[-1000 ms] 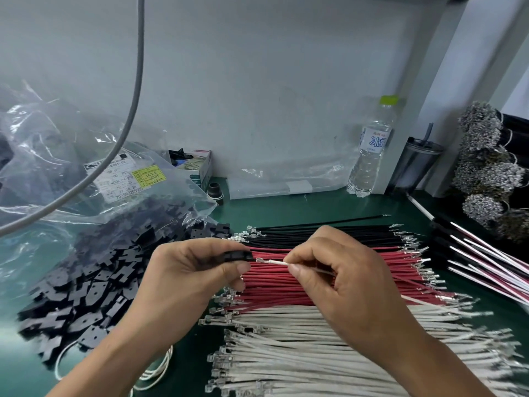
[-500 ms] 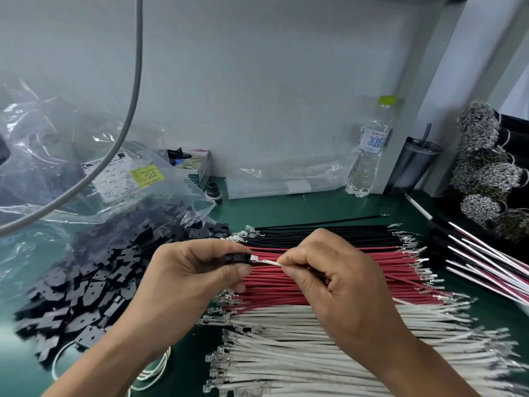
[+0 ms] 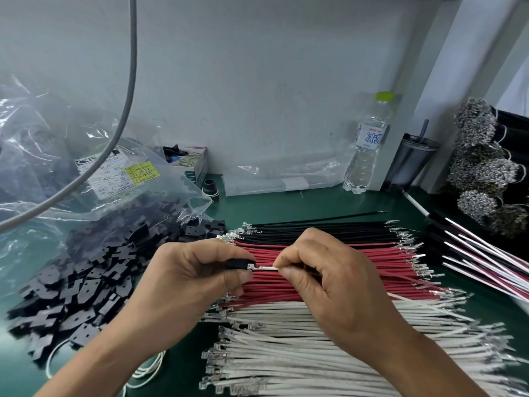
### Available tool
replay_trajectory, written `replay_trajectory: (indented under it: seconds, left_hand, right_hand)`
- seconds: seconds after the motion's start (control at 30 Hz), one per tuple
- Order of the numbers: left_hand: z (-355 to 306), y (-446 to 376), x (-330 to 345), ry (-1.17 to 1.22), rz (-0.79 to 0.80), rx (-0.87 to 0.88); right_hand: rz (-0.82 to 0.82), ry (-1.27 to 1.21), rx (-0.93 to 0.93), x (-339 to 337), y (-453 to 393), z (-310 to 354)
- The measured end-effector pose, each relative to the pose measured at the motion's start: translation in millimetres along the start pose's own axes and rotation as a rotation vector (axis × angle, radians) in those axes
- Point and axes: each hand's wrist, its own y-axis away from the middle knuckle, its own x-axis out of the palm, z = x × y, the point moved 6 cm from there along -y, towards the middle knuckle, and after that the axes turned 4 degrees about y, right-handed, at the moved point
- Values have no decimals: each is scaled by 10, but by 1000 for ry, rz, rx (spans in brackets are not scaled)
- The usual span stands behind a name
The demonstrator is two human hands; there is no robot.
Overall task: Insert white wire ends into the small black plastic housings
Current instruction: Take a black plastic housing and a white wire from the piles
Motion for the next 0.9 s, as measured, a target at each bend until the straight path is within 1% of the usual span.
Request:
replay_trajectory:
  seconds: [0.13, 0.2, 0.27, 0.37, 0.43, 0.5, 0.6, 0.73, 0.8, 0.9]
  left_hand:
    - [4, 0, 0, 1, 1, 8]
    - [-6, 3, -2, -34, -3, 28]
    - [-23, 6, -16, -82, -16, 57]
    - [-56, 0, -28, -165, -11, 88]
    - [-66, -7, -18, -235, 12, 108]
    - [-63, 4, -15, -236, 11, 113]
    - [-29, 26, 22, -199, 23, 99]
    - [28, 26, 34, -110, 23, 56]
    - [39, 14, 1, -69, 0, 45]
    - [42, 22, 15, -92, 4, 50]
  right_hand:
    - [-57, 69, 30, -16, 21, 32]
    - [-54, 97, 20, -9, 15, 54]
    - [-8, 66, 2, 37, 11, 73]
    - [101, -39, 61, 106, 7, -1]
    - [131, -5, 81, 103, 1, -56]
    - [80, 48, 58, 60, -9, -32]
    - [20, 45, -9, 85, 2, 96]
    - [-22, 209, -146, 115, 15, 202]
    - [-56, 249, -157, 65, -6, 176]
    - [-73, 277, -162, 68, -8, 143]
